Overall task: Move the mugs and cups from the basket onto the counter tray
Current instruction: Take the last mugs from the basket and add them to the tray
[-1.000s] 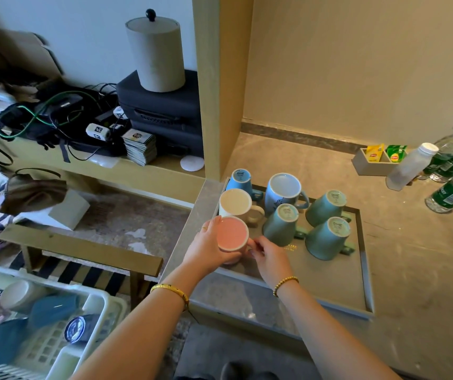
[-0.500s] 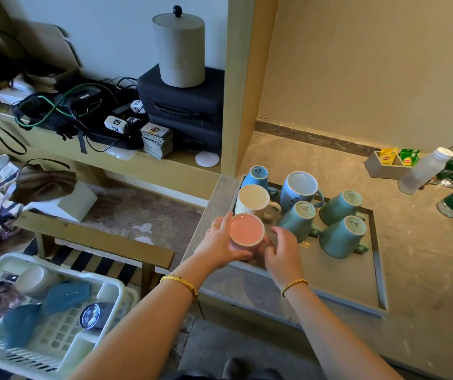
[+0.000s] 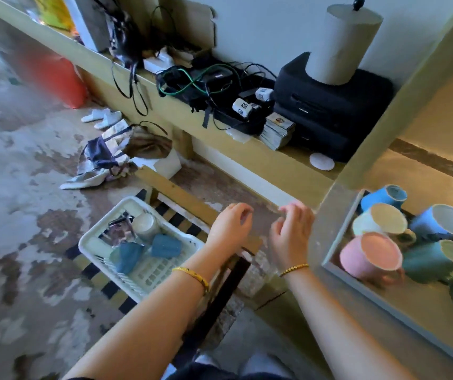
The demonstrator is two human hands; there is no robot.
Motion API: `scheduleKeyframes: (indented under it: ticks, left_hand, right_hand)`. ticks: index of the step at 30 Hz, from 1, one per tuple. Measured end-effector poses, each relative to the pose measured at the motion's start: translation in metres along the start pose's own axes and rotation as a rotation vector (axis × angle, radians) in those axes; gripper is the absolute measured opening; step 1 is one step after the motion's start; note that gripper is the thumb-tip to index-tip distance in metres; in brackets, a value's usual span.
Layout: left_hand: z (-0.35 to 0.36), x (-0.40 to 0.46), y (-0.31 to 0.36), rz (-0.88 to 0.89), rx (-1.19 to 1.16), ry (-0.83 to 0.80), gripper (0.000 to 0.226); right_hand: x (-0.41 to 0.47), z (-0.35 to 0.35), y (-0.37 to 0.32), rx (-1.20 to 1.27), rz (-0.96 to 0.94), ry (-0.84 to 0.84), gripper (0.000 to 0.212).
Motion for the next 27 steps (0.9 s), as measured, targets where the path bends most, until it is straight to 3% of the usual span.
scheduleKeyframes:
  ticks: [5,11,21,27]
  left_hand:
    - [-0.070,-0.020,-0.071,-0.151,0.001,0.153,0.021]
    - [-0.113,-0.046,-0.151,-0.387,-0.011,0.238,0.024]
    - [-0.115,-0.054,-0.262,-0.888,-0.217,0.225,0.061]
    - [-0.089,-0.032,-0.314,-1.057,-0.359,0.266,0.073]
  right_hand:
    - [-0.017,0.064,-0.077,0.054,-0.180,-0.145,0.022]
    - [-0.037,0.134,-0.120,0.094,-0.288,-0.415,0.023]
    - [-0.070,0.269,-0.119,-0.020,-0.300,-1.142,0.054]
    - [-0.078,0.342,-0.102,-0.162,-0.290,-1.445,0.066]
Point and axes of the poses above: each hand's wrist, its own x-axis towards the middle knuckle, its own z-axis out of the palm, y = z × x, the point moved 4 cm from there along x, towards the middle knuckle, and after that the axes turned 8 degrees about -x, right-handed, at the moved point
